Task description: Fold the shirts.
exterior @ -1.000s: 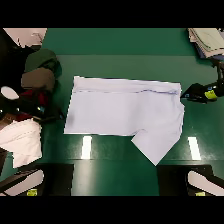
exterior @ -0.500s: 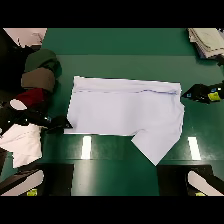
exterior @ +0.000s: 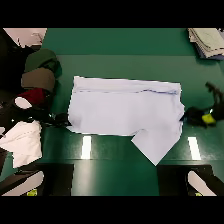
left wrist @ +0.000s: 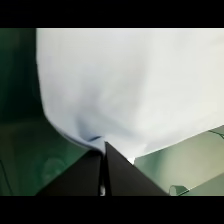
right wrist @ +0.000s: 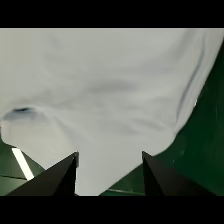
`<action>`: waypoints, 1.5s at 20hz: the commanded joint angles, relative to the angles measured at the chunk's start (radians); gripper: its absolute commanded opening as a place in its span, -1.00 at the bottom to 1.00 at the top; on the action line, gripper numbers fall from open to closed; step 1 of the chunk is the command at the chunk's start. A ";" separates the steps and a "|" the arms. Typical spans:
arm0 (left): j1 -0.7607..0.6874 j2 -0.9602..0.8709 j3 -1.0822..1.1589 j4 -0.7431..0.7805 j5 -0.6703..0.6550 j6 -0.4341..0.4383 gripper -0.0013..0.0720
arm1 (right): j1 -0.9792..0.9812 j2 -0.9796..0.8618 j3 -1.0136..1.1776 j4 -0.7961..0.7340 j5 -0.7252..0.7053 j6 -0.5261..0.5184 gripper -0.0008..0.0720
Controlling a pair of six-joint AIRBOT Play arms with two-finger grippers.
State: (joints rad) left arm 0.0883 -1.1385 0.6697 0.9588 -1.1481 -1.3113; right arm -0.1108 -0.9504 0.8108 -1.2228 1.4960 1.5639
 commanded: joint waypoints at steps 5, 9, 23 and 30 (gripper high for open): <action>-0.003 0.001 0.063 -0.021 0.003 0.028 -0.90 | 0.001 0.066 -0.335 -0.025 -0.011 0.185 0.25; -0.003 0.001 0.063 -0.024 0.003 0.034 -0.90 | 0.001 0.056 -0.377 0.018 -0.126 0.186 0.20; -0.003 0.077 0.066 -0.016 -0.077 0.035 -0.90 | 0.166 -0.041 -0.218 -0.177 -0.011 0.157 -0.93; -0.003 0.359 0.042 0.000 -0.379 -0.078 -0.90 | 0.083 0.314 -0.125 -0.263 0.260 0.155 -0.94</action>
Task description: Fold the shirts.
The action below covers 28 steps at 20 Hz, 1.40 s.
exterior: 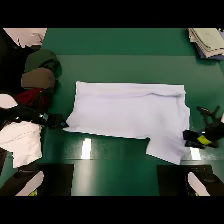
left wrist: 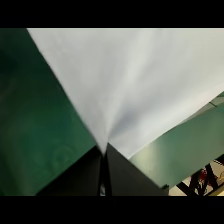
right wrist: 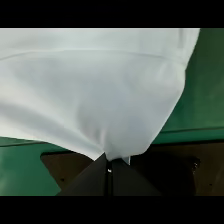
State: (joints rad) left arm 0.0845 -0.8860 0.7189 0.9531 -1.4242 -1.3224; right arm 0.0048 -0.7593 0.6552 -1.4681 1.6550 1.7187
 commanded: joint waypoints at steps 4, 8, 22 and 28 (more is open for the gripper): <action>0.000 0.144 -0.003 -0.021 0.095 -0.066 -0.90 | -0.052 0.128 0.079 0.094 -0.098 -0.023 -0.94; 0.000 0.064 0.002 -0.086 0.337 -0.066 -0.90 | -0.052 -0.101 0.239 0.111 -0.241 -0.071 -0.94; 0.000 -0.505 0.330 -0.249 0.542 -0.005 -0.90 | -0.051 -0.764 0.817 0.115 -0.336 -0.132 -0.93; 0.000 -0.555 0.349 -0.344 0.671 0.021 0.95 | -0.052 -0.950 0.982 0.283 -0.362 -0.136 0.66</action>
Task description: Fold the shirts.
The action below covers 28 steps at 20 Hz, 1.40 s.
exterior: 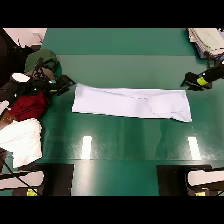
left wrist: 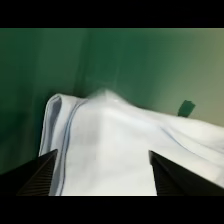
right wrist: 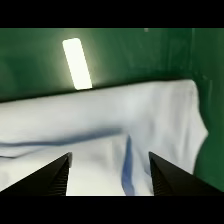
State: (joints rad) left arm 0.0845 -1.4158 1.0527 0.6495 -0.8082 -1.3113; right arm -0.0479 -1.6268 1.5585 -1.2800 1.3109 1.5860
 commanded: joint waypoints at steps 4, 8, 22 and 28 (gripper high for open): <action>0.003 -0.023 0.072 -0.029 -0.066 0.011 0.95 | -0.035 -0.084 0.169 0.219 0.044 -0.119 0.67; 0.002 -0.023 0.105 -0.037 -0.214 0.068 -0.90 | -0.170 -0.006 0.073 0.250 0.159 -0.203 0.66; -0.241 -0.023 0.105 -0.029 -0.222 0.027 -0.90 | -0.492 -0.148 -0.316 0.503 0.137 -0.558 0.93; -0.241 -0.023 0.105 -0.029 -0.241 0.001 -0.90 | -0.464 -0.204 -0.316 0.663 0.208 -0.661 0.93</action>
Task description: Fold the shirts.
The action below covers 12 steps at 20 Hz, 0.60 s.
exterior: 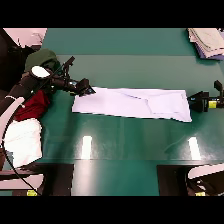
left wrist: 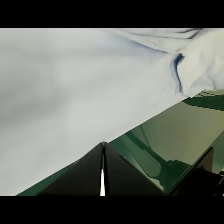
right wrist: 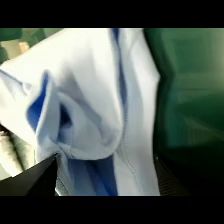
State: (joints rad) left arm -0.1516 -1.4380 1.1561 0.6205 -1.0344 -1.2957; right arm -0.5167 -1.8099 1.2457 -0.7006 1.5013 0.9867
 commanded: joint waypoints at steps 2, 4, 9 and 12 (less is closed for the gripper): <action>-0.005 -0.001 0.001 0.000 -0.030 -0.014 -0.90 | -0.013 -0.021 -0.003 0.126 0.019 -0.066 0.93; -0.005 -0.001 0.001 0.000 -0.034 -0.014 -0.90 | -0.040 -0.021 -0.003 0.133 0.031 -0.064 0.93; -0.005 -0.001 0.001 0.000 -0.027 -0.014 -0.90 | -0.116 0.048 -0.003 0.128 0.060 -0.062 0.80; -0.005 -0.001 0.001 0.000 -0.017 -0.013 -0.90 | -0.092 0.131 -0.003 0.011 0.039 -0.061 0.79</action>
State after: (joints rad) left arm -0.1558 -1.4384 1.1561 0.6205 -1.0615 -1.3106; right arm -0.6125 -1.7393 1.2415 -0.6151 1.5433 0.9264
